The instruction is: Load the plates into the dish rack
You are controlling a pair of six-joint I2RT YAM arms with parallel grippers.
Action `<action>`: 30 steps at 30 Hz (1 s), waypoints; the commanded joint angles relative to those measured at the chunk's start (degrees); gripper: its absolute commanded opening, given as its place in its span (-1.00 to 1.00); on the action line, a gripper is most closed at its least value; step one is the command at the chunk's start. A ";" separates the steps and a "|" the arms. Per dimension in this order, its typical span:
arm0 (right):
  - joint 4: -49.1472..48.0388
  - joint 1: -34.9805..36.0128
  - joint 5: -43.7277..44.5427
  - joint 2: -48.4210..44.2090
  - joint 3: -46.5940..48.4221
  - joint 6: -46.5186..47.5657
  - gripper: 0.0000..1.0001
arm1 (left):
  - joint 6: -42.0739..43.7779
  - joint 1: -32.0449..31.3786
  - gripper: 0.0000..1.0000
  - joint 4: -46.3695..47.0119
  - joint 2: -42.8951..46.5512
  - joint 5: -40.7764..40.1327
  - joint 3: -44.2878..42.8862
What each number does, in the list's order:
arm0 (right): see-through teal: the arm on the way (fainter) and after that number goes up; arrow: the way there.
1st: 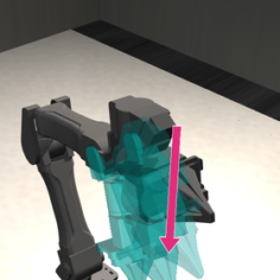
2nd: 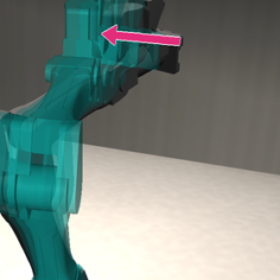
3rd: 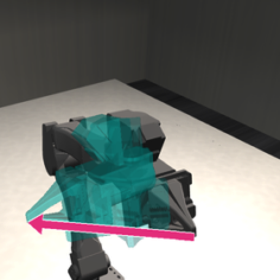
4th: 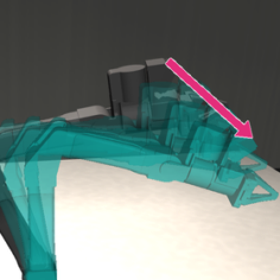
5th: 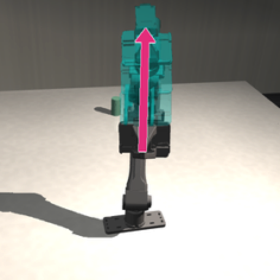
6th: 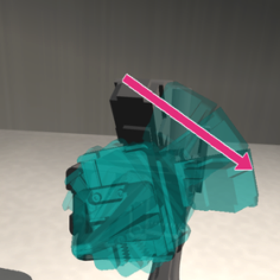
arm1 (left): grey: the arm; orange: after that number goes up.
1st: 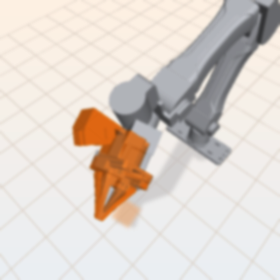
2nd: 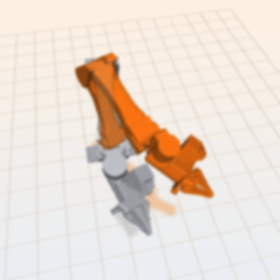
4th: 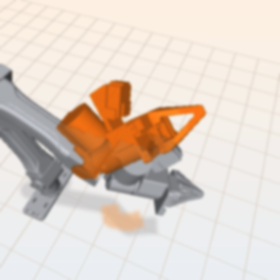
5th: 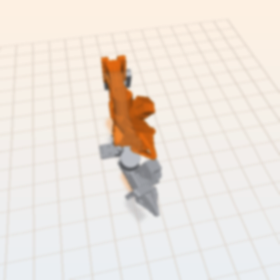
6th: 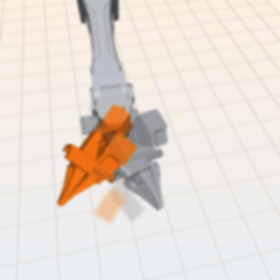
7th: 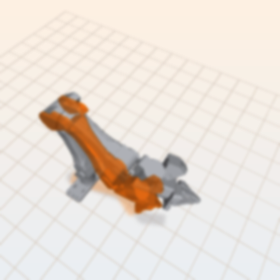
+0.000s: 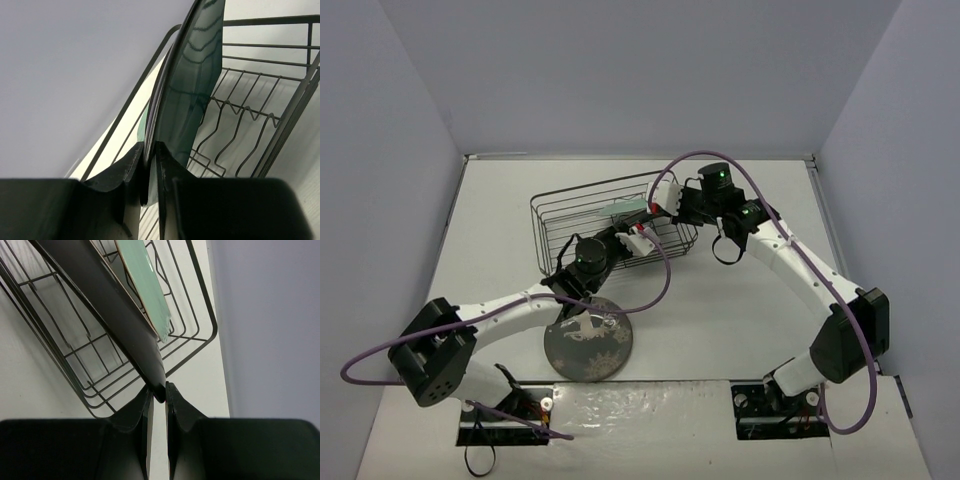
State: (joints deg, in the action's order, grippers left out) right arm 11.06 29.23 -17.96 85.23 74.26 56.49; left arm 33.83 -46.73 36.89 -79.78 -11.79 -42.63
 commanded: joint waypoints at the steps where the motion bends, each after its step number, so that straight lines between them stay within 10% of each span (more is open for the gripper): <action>1: -4.06 1.47 -9.35 1.43 3.29 -4.72 -1.00 | -5.89 2.28 -1.00 0.88 1.68 5.80 -6.38; 13: 0.16 -0.77 -12.26 6.71 6.39 -3.74 -1.00 | -12.85 7.62 -0.98 -9.60 -2.24 11.44 -11.69; 20: 10.68 -0.84 -15.24 8.97 9.99 3.51 -1.00 | -13.58 7.54 0.10 -15.94 -1.28 11.61 -12.57; 30: 26.48 -0.49 -15.62 11.58 15.03 14.77 -1.00 | -14.27 7.54 0.21 -18.21 0.59 9.20 -11.47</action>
State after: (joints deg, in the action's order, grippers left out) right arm 25.15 27.07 -29.05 94.68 86.86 67.30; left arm 20.80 -38.99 18.07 -82.25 -1.30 -52.36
